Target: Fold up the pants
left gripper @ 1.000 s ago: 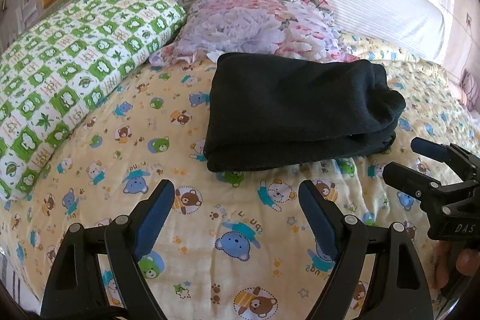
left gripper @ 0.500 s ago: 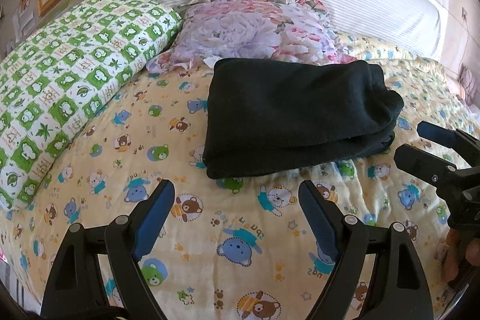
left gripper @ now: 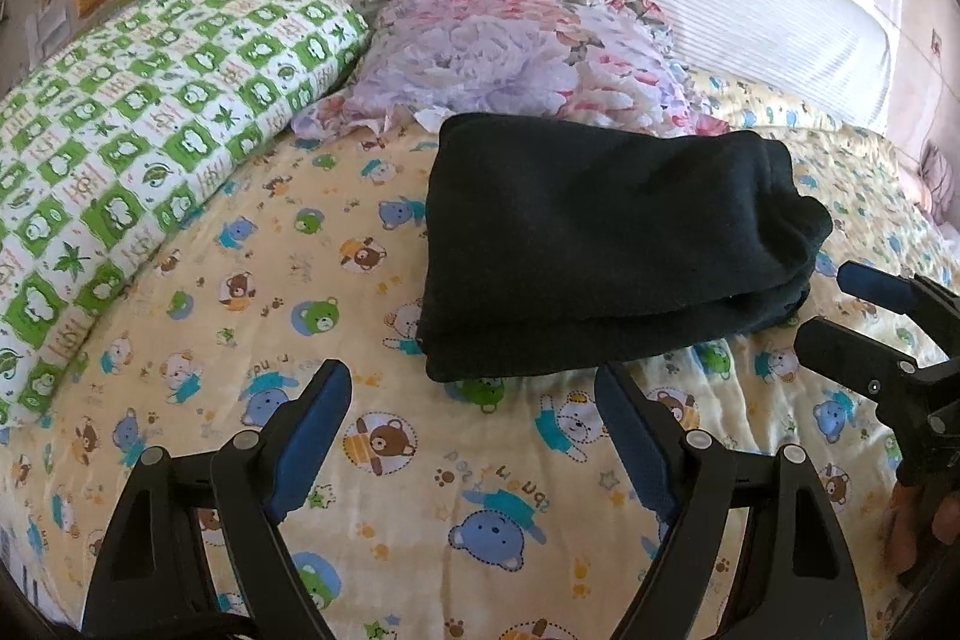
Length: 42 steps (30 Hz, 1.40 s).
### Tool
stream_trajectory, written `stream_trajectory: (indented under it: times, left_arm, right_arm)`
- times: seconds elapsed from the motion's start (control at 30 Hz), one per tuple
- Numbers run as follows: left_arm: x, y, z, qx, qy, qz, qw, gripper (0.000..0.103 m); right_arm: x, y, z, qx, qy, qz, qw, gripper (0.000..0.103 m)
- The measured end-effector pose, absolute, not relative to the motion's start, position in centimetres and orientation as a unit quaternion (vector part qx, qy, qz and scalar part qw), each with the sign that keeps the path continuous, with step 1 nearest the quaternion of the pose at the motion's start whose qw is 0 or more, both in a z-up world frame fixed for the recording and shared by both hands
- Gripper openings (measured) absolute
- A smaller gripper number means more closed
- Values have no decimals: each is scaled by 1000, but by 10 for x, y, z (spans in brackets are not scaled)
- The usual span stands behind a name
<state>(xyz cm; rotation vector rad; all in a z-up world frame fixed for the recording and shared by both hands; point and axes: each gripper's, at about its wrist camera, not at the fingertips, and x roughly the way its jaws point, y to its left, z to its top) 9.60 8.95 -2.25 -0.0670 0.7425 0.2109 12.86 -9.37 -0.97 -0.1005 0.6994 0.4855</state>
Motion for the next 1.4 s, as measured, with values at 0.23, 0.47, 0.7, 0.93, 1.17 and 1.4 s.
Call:
stream_trajectory:
  times: [0.23,0.47,0.7,0.93,1.17,1.4]
  left_arm:
    - [102,86,-25,-28,369,94,924,83]
    - [106,87,-25,-31,372,92,923,83]
    - [110,89,-24,-29,371,90,924,83]
    - [111,88,-23,-26,371,90,924,83]
    - [110,87,-23,-25,371,89,924,83]
    - [109,86,-23,-27,370,90,924,84]
  right_arm:
    - [131,-97,-12,-35,345,234,908,99]
    - [133,-100,-13,-24,348,231,908,99]
    - [133,-100,-14,-23,350,231,908,99]
    - [134,-99,-15,-22,351,231,907,99]
    - [133,-99,-15,-23,350,231,907,99]
    - [134,-99,-15,-24,351,231,907,99]
